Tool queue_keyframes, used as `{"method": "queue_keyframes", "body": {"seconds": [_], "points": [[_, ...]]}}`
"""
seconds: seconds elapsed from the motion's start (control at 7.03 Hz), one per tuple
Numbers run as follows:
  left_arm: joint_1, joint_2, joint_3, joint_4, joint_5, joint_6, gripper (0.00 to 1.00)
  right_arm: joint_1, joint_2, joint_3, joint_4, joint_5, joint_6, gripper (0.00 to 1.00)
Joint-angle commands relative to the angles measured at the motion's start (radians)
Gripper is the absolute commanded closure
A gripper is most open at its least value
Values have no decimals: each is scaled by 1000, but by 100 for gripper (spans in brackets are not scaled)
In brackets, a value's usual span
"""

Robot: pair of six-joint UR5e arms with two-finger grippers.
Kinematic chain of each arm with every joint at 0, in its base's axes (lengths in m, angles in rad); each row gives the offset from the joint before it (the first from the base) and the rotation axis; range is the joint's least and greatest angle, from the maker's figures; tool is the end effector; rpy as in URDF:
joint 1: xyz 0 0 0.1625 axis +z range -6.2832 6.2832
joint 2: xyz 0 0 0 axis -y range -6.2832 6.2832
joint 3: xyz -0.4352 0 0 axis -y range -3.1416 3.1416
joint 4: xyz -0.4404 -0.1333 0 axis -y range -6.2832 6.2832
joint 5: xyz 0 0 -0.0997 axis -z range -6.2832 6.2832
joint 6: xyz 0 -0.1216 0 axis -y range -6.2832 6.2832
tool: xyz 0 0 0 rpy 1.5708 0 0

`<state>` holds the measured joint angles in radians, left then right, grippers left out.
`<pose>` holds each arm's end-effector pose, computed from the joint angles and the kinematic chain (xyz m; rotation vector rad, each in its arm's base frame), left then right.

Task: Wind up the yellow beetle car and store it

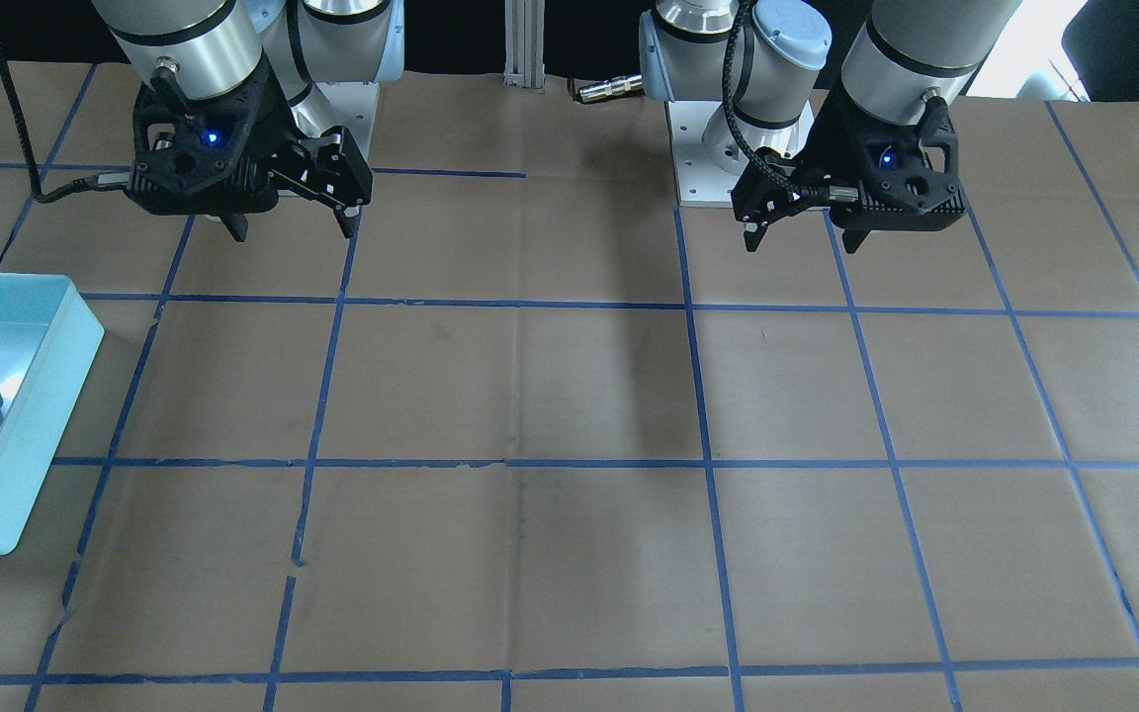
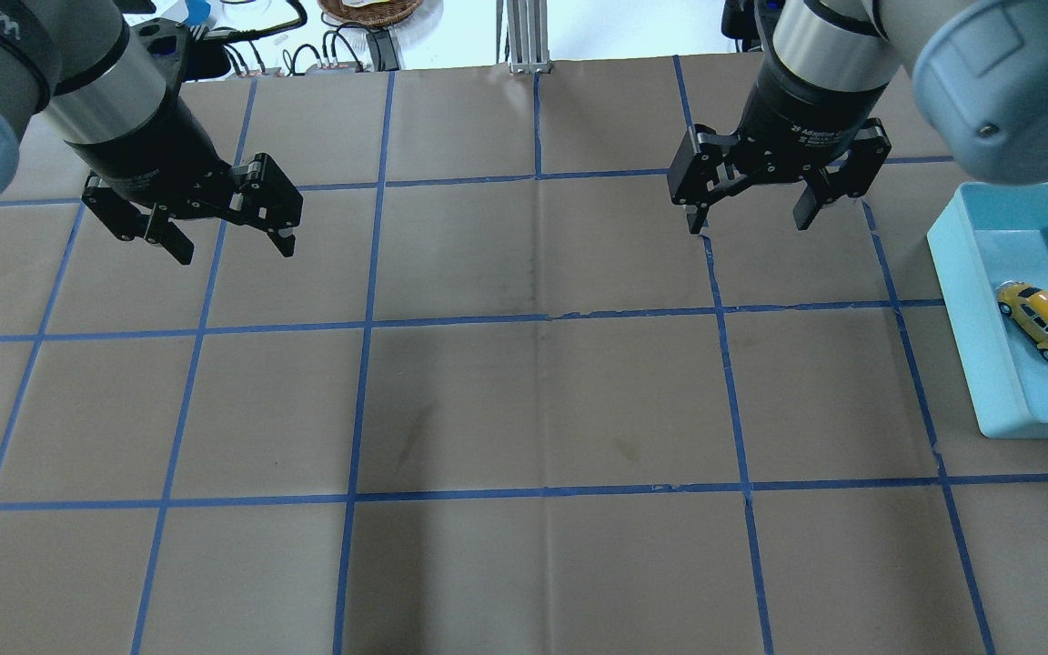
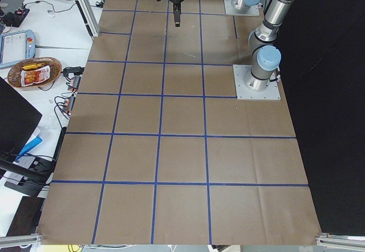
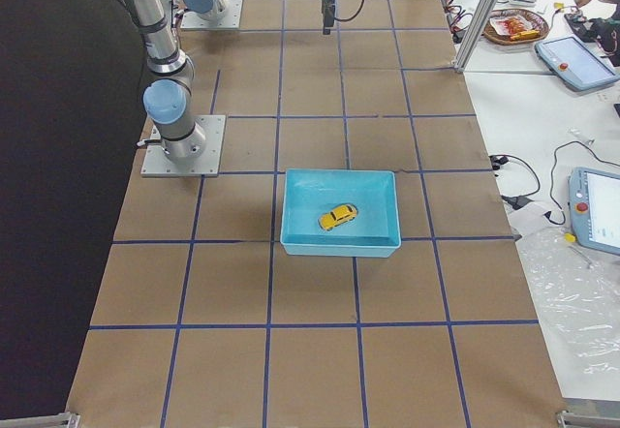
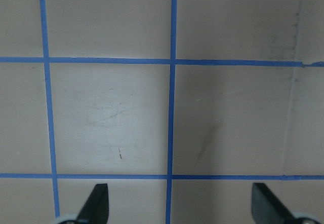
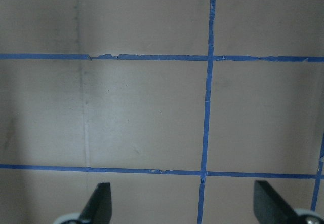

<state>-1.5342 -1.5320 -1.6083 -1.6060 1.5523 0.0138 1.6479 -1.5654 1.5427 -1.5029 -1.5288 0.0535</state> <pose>-0.1165 -0.5237 0.4731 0.0361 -3.1216 -0.0522 0.1793 -0.5245 0.4818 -0.0351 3.1016 0.0742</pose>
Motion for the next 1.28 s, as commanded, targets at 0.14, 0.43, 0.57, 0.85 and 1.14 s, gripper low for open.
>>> {"method": "queue_keyframes", "body": {"seconds": [0.14,0.43,0.57,0.85,1.14], "points": [[2,-5,-1,4,0,0,0,-22,-1,0,18,-34,-3,1],[5,-7,-2,4,0,6,0,-20,-1,-1,12,-36,-3,1],[3,-7,-2,4,0,6,0,-19,-1,-1,12,-36,-1,1],[5,-7,-2,4,-1,6,0,-16,-1,0,6,-34,8,1],[3,-7,-2,4,-1,6,0,-17,-2,-1,6,-36,2,1]]}}
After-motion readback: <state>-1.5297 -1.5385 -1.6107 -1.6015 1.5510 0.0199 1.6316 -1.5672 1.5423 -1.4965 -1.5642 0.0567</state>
